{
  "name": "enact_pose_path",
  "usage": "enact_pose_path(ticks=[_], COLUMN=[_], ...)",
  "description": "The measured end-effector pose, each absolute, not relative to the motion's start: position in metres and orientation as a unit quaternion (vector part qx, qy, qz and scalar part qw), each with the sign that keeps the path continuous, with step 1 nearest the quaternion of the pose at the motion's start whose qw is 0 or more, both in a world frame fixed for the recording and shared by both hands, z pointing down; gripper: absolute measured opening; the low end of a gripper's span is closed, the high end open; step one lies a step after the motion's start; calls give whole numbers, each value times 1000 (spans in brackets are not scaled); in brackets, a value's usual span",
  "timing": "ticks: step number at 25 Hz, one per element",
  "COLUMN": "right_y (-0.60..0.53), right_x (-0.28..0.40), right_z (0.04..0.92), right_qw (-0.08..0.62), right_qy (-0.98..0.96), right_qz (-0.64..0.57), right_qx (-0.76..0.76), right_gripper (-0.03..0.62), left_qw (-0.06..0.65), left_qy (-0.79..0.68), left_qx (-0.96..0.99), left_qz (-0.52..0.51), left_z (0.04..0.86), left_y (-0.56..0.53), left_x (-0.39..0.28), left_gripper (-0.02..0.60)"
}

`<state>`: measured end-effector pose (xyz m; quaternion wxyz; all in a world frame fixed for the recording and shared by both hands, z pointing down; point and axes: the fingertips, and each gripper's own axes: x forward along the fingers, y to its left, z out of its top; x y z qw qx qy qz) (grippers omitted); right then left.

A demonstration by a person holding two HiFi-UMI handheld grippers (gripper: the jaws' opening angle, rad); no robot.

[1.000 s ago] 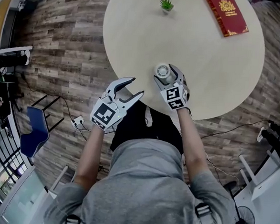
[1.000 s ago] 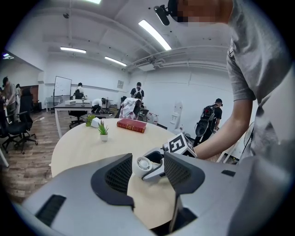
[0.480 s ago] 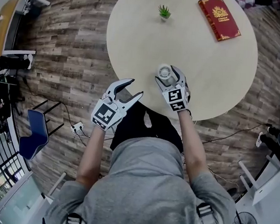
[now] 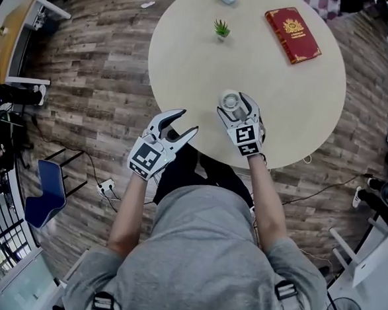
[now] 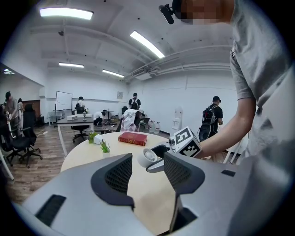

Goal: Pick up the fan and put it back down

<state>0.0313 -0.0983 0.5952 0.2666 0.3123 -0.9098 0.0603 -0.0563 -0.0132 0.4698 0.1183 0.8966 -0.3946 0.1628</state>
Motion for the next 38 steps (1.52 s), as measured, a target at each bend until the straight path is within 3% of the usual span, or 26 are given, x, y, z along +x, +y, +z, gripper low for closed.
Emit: enact_pose_path(ticks=[38], right_y=[-97], right_x=[39], right_z=[446], right_qw=[209], right_qy=[-886], right_qz=[-19], right_qx=[414], right_gripper=[363], left_qw=[60], left_qy=[-358], left_qx=[921], left_qz=[142], left_z=[405], left_y=[-13], left_x=[-100], left_gripper=[230])
